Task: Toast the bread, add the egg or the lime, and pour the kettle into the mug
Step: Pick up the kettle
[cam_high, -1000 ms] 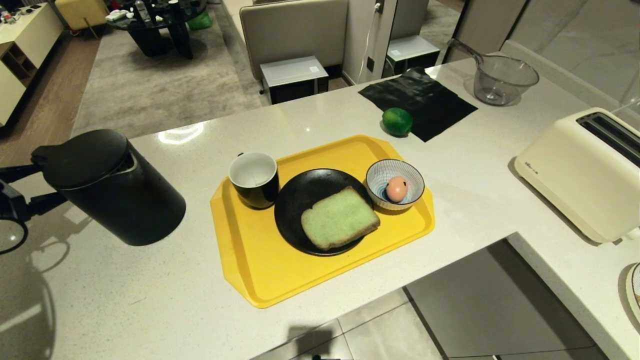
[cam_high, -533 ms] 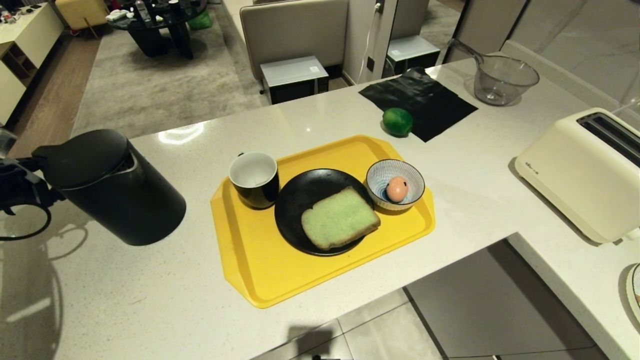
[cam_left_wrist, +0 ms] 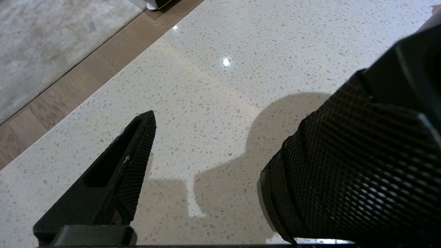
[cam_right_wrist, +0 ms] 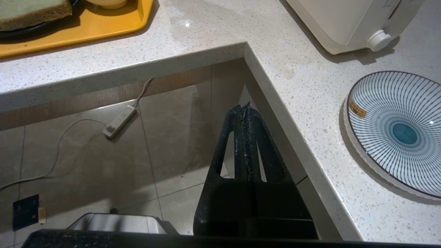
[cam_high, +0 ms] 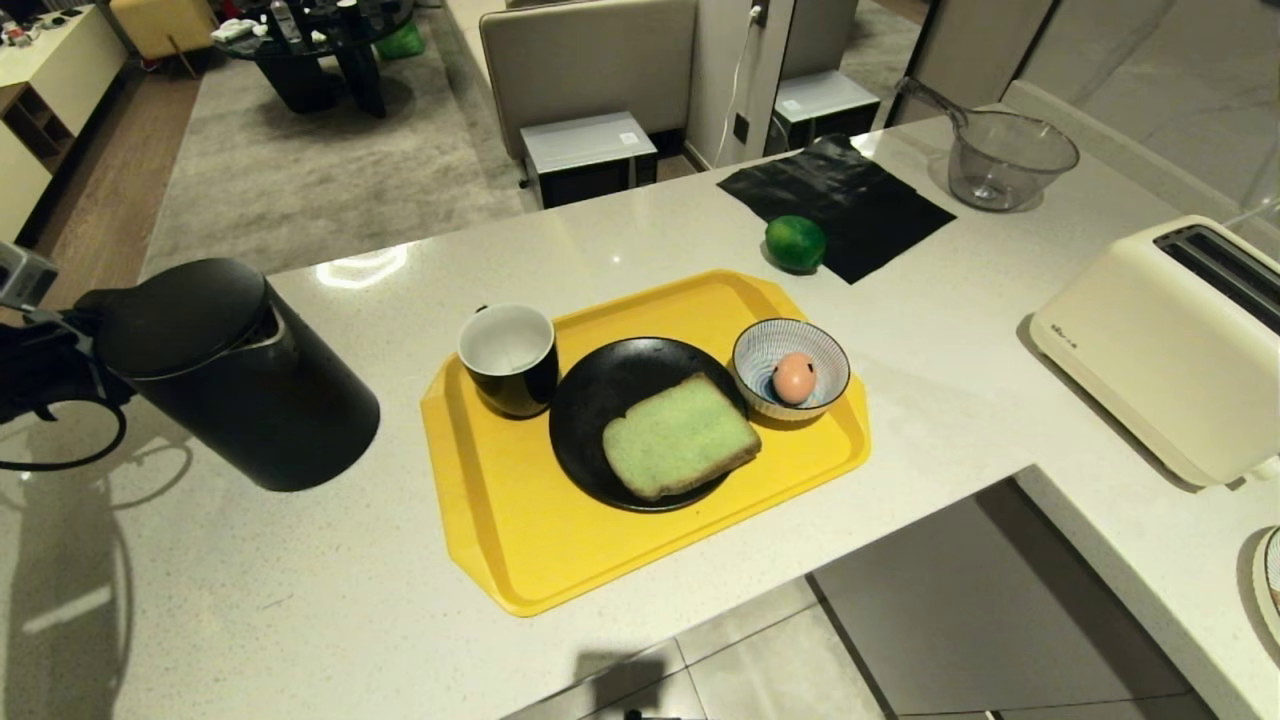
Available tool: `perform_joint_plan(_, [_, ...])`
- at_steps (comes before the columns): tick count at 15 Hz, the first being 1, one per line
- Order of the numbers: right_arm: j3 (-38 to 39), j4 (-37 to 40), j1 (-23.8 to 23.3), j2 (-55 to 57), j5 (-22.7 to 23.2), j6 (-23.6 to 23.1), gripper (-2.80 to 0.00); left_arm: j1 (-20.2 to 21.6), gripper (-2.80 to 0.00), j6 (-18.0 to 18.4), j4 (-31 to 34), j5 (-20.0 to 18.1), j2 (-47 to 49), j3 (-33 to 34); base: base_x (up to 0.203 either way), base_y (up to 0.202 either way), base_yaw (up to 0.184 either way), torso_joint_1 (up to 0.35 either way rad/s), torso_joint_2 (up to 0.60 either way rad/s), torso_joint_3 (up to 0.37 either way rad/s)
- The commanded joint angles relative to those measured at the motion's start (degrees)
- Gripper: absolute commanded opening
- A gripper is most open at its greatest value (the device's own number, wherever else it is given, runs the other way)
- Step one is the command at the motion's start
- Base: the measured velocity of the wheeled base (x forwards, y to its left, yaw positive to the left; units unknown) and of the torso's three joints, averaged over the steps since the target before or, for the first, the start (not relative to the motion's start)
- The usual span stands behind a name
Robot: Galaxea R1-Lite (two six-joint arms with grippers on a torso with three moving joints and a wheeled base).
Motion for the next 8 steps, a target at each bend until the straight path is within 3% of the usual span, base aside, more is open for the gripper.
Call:
perform_joint_plan(1, [1.49,-0.06,0.05,0.09,0.0,-0.04,-2.8,0.11,0.0,0.05,-0.31,-0.31,-0.37,-0.01,0.0,0.0,0.0,0.0,0.0,0.0])
perform_joint_plan(5, [1.49,-0.02,0.05,0.09,0.0,-0.04,-2.8,0.02,0.0,-0.65,-1.56,-0.2,-0.37,0.08,0.0,0.0,0.0,0.0,0.0,0.0])
perform_joint_plan(6, [1.49,-0.1,0.05,0.09,0.0,-0.04,-2.8,0.02,-2.8,-0.65,-1.79,0.21,-0.28,-0.01,0.0,0.0,0.0,0.0,0.0,0.0])
perform_joint_plan(8, [1.49,-0.02,0.05,0.09,0.0,-0.03,-2.8,0.02,-2.8,-0.89,-1.8,0.31,-0.19,0.06,0.0,0.0,0.0,0.0,0.0,0.0])
